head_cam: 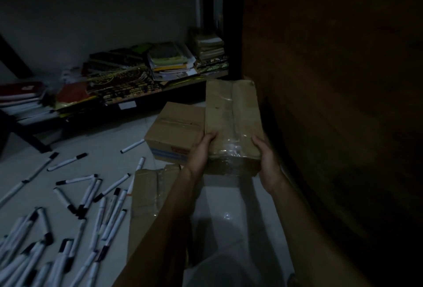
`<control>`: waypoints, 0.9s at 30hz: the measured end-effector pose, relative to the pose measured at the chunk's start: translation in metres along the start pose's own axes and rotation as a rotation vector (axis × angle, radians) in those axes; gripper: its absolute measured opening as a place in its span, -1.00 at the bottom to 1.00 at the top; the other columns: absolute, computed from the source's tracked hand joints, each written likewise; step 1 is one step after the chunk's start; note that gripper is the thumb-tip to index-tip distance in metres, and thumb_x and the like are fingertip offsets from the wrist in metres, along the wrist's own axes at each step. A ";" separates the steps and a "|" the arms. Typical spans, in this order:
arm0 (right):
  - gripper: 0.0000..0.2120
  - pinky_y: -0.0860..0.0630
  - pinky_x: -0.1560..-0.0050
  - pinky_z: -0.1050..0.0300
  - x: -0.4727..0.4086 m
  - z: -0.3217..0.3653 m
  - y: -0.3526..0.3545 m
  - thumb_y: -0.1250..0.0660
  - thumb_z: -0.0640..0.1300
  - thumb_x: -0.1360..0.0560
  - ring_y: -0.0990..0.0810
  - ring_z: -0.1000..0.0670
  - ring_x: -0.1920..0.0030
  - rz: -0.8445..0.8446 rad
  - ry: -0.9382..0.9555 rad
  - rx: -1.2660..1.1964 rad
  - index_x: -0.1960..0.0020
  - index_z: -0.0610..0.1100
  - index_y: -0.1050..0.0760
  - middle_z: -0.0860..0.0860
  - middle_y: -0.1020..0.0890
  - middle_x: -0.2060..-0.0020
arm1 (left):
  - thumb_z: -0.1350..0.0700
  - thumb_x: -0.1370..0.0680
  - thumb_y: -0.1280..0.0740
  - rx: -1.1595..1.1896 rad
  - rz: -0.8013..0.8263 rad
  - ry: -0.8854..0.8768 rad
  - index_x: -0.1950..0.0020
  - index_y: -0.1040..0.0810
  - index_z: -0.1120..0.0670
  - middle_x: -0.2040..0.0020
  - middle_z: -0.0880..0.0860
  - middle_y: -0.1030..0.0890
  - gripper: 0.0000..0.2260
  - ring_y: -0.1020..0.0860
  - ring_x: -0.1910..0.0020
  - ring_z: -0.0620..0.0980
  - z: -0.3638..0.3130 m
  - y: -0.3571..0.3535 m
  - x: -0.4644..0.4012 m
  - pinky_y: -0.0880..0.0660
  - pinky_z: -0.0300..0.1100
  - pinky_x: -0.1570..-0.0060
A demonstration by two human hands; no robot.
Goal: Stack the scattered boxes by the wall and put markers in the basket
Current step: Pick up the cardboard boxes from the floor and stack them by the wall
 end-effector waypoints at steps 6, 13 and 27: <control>-0.54 -0.51 -0.26 -0.14 0.044 -0.003 0.006 -0.33 0.16 -0.50 -0.61 0.01 -0.23 -0.011 0.015 0.036 -0.39 0.23 -0.43 0.10 -0.61 -0.25 | -0.14 -0.49 -0.36 -0.021 -0.047 -0.051 -0.32 -0.52 -0.12 -0.19 0.00 -0.65 -0.59 -0.66 -0.07 -0.02 0.015 0.000 0.037 -0.59 -0.04 -0.08; -0.52 -0.43 -0.35 -0.17 0.098 -0.009 0.017 -0.30 0.10 -0.54 -0.56 0.01 -0.28 -0.030 0.021 0.073 -0.45 0.18 -0.37 0.10 -0.57 -0.30 | -0.11 -0.51 -0.33 0.019 0.040 -0.087 -0.37 -0.45 -0.24 -0.28 -0.02 -0.59 -0.59 -0.59 -0.23 0.06 0.044 -0.002 0.079 -0.50 0.12 -0.24; -0.51 -0.32 -0.41 0.18 0.201 -0.044 0.060 -0.23 -0.17 -0.60 -0.43 0.11 -0.38 -0.020 -0.003 0.098 -0.52 -0.04 -0.31 0.09 -0.45 -0.41 | -0.26 -0.44 -0.36 0.006 -0.088 -0.002 -0.42 -0.37 -0.25 -0.30 -0.02 -0.56 -0.44 -0.58 -0.22 0.06 0.124 -0.014 0.201 -0.53 0.14 -0.20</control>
Point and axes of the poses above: each hand's wrist, its own x-axis away from the middle knuckle, its own y-axis out of the back of the hand, z = x × y, the point moved 3 cm from there along -x, towards the middle knuckle
